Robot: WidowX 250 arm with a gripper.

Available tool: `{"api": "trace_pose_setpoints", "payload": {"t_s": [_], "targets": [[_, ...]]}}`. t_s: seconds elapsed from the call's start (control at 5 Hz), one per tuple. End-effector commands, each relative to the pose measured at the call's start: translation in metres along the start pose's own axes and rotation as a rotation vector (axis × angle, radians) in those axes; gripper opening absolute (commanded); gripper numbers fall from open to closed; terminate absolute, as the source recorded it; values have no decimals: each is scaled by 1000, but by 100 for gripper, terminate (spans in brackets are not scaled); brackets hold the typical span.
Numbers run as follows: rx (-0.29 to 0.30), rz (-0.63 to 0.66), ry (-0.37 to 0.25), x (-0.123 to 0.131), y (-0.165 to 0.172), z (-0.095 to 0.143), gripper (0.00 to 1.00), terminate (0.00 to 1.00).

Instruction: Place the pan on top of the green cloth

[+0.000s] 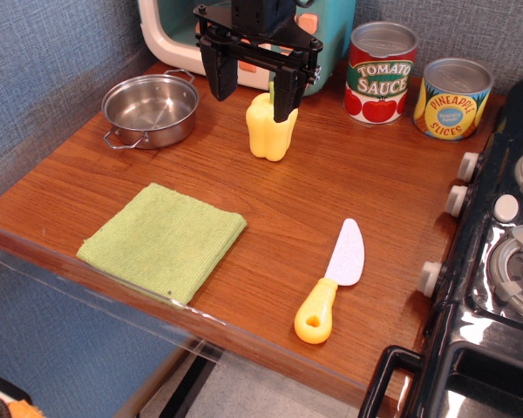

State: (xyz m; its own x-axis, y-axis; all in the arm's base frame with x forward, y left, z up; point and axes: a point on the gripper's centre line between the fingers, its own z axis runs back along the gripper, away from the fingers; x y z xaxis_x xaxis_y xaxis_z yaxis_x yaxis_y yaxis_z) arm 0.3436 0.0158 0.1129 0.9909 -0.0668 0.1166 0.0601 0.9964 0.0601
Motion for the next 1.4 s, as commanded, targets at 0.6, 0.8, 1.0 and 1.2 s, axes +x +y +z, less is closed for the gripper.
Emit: {"api": "trace_pose_setpoints", "payload": {"t_s": [0.6, 0.8, 1.0, 1.2], "targets": [[-37, 146, -20, 20, 93, -15, 100, 0], [-27, 180, 1, 32, 108, -29, 100, 0], [-15, 182, 22, 36, 107, -41, 100, 0], [-1, 197, 53, 41, 105, -59, 100, 0]]}}
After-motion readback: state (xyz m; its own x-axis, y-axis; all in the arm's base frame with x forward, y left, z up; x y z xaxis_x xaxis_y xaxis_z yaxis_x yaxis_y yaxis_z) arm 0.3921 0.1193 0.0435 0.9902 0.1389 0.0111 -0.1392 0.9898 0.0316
